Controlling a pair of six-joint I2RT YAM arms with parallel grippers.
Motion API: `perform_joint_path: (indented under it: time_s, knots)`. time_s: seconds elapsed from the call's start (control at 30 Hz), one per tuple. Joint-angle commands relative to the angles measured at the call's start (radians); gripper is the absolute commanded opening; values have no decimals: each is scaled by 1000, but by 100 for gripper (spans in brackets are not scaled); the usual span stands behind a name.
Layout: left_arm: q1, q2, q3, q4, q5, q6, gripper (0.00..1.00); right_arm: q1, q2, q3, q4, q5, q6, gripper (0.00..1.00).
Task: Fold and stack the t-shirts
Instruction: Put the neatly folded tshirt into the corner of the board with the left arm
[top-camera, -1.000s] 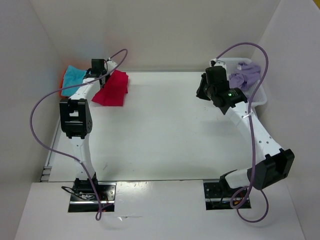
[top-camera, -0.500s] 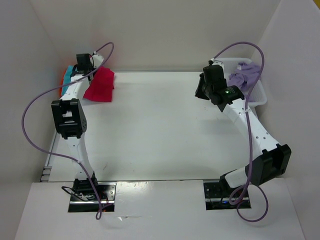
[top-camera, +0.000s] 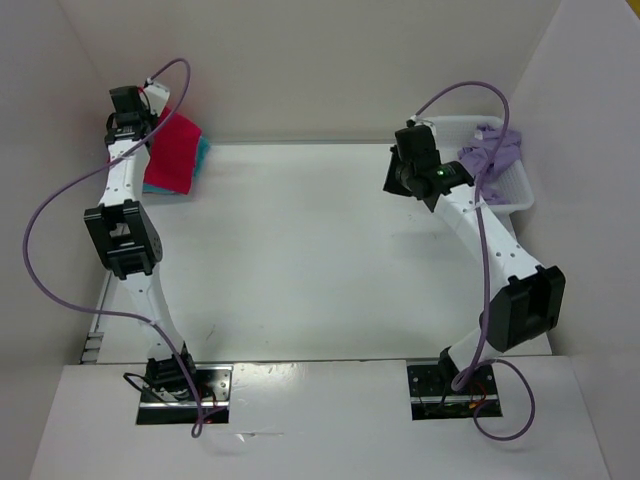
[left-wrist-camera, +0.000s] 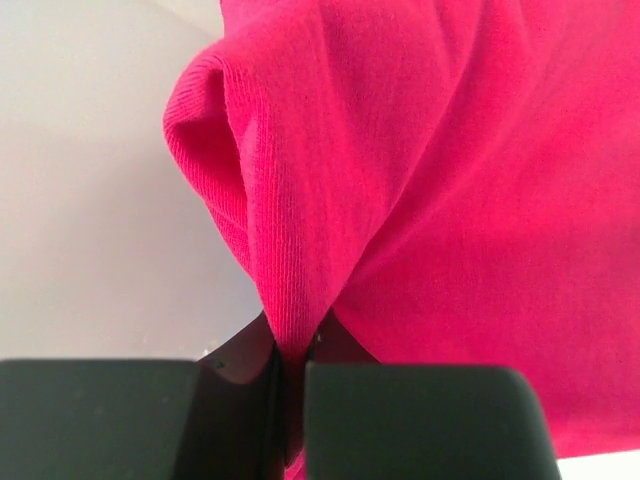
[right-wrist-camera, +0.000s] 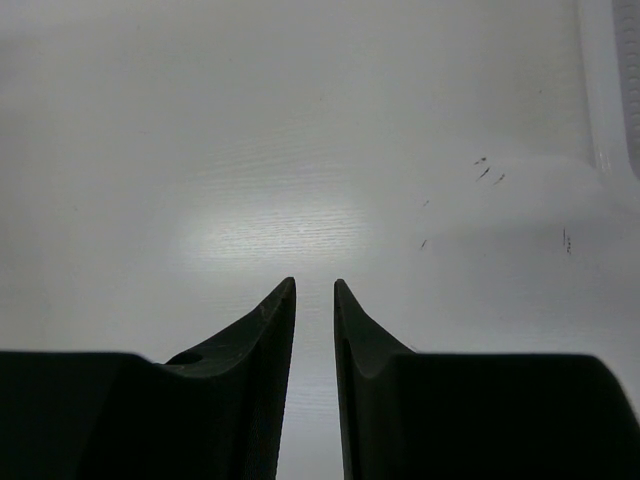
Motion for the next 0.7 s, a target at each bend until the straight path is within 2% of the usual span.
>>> perform_joint_path:
  time_s: [0.0,0.2,0.23,0.27,0.3,0.33,0.37,0.4,0.47,0.53,0.67]
  knots:
    - [27,66,69,35,20,5,0,-2,24,72,5,-4,-18,27]
    - [75,262,278,-95,29,-54,0,-2,57,115,-24,-13,-18,27]
    - [75,290,315,-126,15,-54,4,9,67,115,-24,-22,-18,28]
    - [86,322,418,-147,5,-70,13,9,67,115,-35,-22,-18,30]
    - [86,395,489,-173,-6,-90,29,9,67,127,-46,-22,-18,30]
    - [101,437,574,-239,-34,-106,51,20,78,138,-46,-31,-18,30]
    - [116,480,670,-271,-46,-120,66,29,89,138,-55,-31,-18,30]
    - [116,564,872,-304,-58,-130,69,29,89,152,-64,-31,-18,31]
    - [130,609,994,-342,-98,-130,74,56,109,182,-75,-40,-18,31]
    - [139,598,1012,-355,-107,-147,75,70,119,198,-75,-40,-18,31]
    - [149,557,1012,-393,-33,-192,81,107,161,254,-86,-50,-29,32]
